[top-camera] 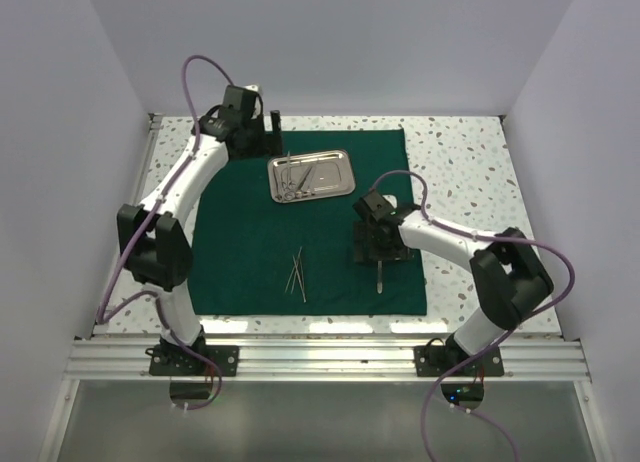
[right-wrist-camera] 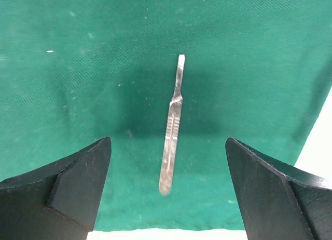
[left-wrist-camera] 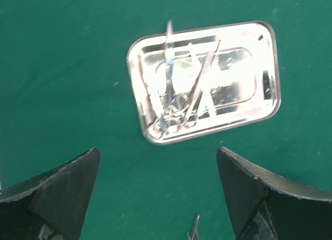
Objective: Open and lay out the surgical kit
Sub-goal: Place the medical item in the surgical kit, then pick up the medical item from the container.
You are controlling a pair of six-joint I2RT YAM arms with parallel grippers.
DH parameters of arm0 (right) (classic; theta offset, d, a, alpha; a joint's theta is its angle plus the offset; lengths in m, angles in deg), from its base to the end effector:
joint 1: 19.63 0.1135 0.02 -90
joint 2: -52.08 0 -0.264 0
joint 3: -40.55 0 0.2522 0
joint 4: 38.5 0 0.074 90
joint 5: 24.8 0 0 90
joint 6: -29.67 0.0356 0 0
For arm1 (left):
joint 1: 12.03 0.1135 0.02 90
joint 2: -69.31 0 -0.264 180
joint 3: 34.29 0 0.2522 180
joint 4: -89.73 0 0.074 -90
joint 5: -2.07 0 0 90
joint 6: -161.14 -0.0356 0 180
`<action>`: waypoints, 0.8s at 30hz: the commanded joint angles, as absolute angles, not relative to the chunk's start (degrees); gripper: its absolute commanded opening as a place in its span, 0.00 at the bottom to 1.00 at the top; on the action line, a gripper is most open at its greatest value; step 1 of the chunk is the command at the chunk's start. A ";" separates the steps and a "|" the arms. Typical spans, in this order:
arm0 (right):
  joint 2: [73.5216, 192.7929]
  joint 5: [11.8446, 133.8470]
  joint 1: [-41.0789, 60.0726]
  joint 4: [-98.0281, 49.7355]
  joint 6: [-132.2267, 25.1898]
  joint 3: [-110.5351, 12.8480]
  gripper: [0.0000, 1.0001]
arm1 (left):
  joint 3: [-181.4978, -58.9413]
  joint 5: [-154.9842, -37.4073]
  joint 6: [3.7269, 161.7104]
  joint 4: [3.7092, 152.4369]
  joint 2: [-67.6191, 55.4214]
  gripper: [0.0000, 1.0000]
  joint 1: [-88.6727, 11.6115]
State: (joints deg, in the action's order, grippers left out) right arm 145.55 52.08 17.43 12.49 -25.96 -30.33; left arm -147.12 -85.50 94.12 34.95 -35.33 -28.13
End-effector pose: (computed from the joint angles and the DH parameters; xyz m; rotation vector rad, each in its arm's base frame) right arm 0.2439 0.1741 0.1759 -0.0191 2.7770 -0.0254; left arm 0.3959 -0.1127 0.3253 -0.1643 2.3947 -0.2716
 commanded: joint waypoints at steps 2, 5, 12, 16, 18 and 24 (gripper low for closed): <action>136.90 48.51 17.20 17.26 -28.86 -36.48 0.96 | -154.13 -84.07 94.43 35.01 -41.16 0.97 -29.96; 133.82 47.71 17.02 20.43 -30.09 -40.35 0.96 | -156.59 -83.98 93.29 36.06 -46.77 0.96 -31.19; 132.06 44.64 16.85 25.00 -33.70 -45.36 0.96 | -165.81 -83.54 91.00 37.21 -57.68 0.95 -33.91; 131.35 43.67 16.49 26.41 -34.67 -45.45 0.96 | -169.07 -84.94 90.13 39.23 -62.08 0.95 -35.58; 131.53 43.41 15.88 26.50 -34.76 -45.45 0.96 | -171.43 -86.35 89.42 40.02 -64.80 0.95 -36.02; 135.21 42.97 14.91 27.20 -35.02 -47.91 0.95 | -173.65 -87.67 89.68 41.16 -69.82 0.94 -36.73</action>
